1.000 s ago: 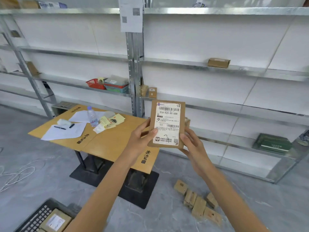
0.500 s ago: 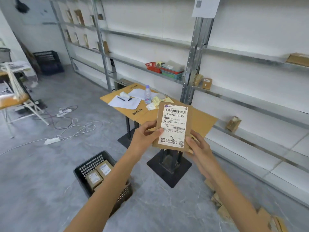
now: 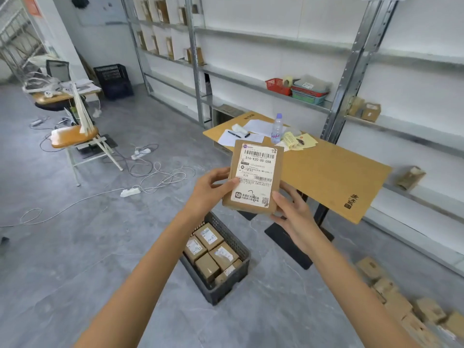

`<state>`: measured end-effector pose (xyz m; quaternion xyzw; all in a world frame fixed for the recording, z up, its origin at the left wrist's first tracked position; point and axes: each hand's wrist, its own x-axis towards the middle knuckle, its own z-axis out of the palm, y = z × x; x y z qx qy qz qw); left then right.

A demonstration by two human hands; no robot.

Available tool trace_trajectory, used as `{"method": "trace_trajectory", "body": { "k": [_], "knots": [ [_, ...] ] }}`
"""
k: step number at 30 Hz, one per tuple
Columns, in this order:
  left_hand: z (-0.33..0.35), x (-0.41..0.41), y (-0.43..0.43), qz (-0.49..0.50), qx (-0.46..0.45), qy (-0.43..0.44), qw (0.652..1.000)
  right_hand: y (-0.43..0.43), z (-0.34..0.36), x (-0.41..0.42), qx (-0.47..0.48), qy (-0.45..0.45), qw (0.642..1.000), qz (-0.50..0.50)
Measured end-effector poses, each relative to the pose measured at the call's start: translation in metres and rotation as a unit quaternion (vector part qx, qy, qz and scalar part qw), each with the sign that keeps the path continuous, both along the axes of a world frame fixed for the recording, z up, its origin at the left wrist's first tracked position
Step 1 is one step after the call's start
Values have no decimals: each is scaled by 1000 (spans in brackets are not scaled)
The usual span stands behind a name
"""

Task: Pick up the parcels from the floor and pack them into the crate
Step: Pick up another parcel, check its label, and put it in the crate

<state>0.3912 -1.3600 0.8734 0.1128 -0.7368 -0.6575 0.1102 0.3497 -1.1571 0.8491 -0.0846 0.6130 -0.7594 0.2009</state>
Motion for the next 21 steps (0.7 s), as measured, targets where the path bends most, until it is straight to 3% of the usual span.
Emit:
{"method": "trace_trajectory", "body": {
  "k": [10,21],
  "knots": [
    [-29,-6,-95,-9,-2,-56,998,-92,-26,-5,13,-46,999,-13],
    [-72,-137,-187,-64,39,-172,982,-166,-77,-123,41,-55,997,-32]
  ]
}}
